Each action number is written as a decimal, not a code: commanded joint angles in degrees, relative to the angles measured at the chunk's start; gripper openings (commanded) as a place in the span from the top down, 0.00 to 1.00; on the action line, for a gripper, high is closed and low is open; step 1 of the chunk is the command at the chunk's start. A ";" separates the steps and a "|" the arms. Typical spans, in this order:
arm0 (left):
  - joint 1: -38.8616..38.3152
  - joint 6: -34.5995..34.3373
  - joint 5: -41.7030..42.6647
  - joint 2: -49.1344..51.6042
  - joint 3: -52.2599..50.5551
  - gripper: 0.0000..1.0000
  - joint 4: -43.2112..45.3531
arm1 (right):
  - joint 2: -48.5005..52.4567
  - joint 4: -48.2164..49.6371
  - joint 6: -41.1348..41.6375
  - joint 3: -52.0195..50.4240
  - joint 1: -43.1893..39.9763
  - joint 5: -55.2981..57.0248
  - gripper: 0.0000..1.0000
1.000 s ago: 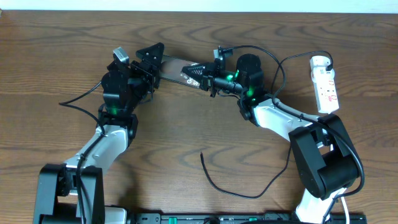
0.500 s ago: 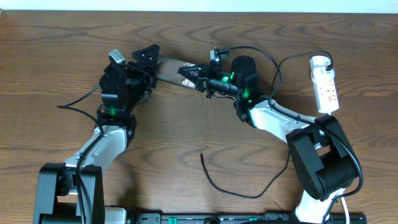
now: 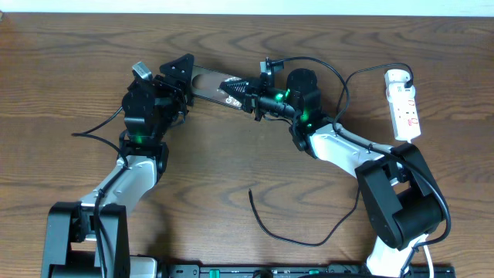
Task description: Plug charger to phone and switch on socket
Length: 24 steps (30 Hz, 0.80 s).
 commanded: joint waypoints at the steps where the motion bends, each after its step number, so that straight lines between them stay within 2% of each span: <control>1: -0.74 -0.55 4.20 -0.52 0.94 0.35 3.26 | -0.28 -0.92 0.96 0.20 2.54 -3.52 0.99; 5: -0.74 -0.52 5.38 -0.50 0.94 0.36 3.23 | -0.28 -0.76 0.96 0.20 2.69 -3.65 0.98; 8: -0.74 -0.52 5.51 -0.50 0.94 0.41 3.23 | -0.28 -0.79 0.96 0.20 2.75 -3.80 0.98; 11: -0.74 -0.50 6.05 -0.50 0.94 0.56 3.23 | -0.28 -0.79 0.94 0.20 2.75 -3.87 0.98; 12: -0.74 -0.50 6.45 -0.50 0.94 0.57 3.23 | -0.28 -0.79 0.94 0.20 2.78 -3.87 0.98; 24: -0.74 -0.31 8.28 -0.50 0.94 0.57 3.23 | -0.28 -0.79 0.90 0.20 3.69 -3.85 0.98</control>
